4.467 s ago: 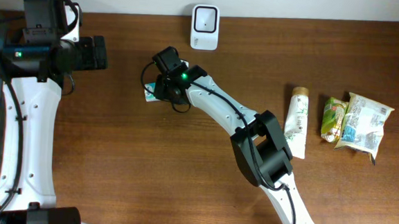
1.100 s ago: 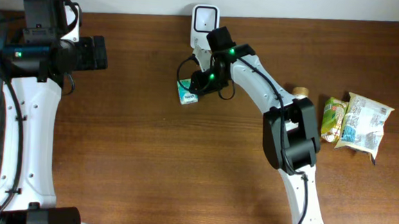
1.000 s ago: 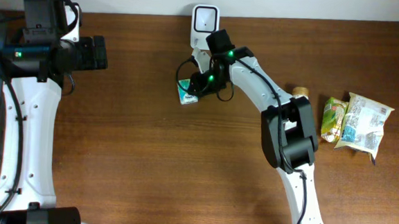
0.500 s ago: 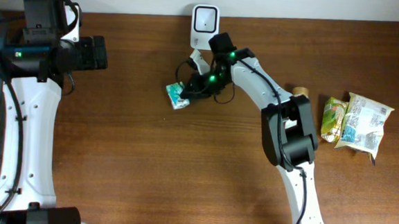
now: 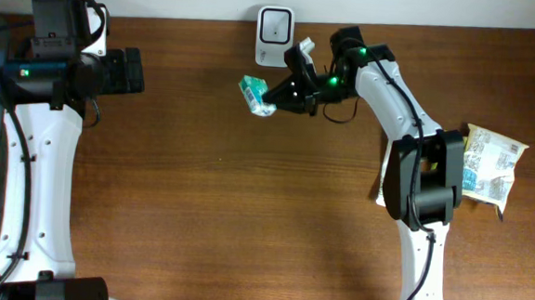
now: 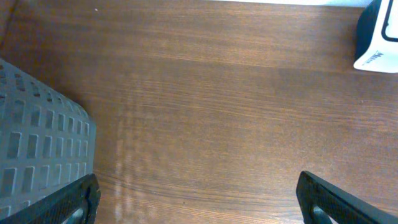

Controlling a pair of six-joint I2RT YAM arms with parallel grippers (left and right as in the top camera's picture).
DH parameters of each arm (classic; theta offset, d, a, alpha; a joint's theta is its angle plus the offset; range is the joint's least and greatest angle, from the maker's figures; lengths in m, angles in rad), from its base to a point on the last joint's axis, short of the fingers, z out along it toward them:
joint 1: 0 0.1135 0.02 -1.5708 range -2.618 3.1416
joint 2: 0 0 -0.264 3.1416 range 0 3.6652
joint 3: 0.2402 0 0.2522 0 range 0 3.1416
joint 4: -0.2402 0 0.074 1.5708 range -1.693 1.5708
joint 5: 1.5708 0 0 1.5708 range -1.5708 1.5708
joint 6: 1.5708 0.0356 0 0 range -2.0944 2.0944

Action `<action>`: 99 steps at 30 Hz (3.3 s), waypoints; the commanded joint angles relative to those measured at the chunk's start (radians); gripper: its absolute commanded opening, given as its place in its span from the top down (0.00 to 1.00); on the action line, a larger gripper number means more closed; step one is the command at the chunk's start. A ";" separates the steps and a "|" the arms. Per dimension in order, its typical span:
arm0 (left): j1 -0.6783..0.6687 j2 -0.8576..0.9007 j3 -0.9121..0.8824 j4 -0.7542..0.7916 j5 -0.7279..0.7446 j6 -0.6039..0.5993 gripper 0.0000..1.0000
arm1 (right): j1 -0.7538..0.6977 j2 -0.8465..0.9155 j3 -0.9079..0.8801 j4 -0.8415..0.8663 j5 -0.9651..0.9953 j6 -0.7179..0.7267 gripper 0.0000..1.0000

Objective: Scan the item barcode
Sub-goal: 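Hold the Kleenex pack up to the scanner, then move the Kleenex pack right and lower it beside the white tube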

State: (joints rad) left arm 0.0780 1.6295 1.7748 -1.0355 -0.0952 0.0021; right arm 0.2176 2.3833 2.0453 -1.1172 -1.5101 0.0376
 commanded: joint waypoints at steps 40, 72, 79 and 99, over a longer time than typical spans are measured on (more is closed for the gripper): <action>0.002 -0.016 0.003 0.001 -0.007 -0.010 0.01 | 0.266 -0.050 0.327 0.484 2.021 -0.416 0.96; 0.002 -0.016 0.003 0.001 -0.007 -0.010 0.01 | 0.266 0.224 0.327 0.807 2.047 -0.845 0.96; 0.002 -0.016 0.003 0.001 -0.007 -0.010 0.01 | 0.303 0.082 0.327 0.689 2.003 -0.751 0.96; 0.002 -0.016 0.003 0.001 -0.007 -0.010 0.01 | 0.278 -0.284 0.323 -0.578 1.785 0.220 0.96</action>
State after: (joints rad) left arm 0.0780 1.6295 1.7748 -1.0348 -0.0948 0.0021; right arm 0.5217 2.0846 2.3711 -1.6321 0.3237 0.0540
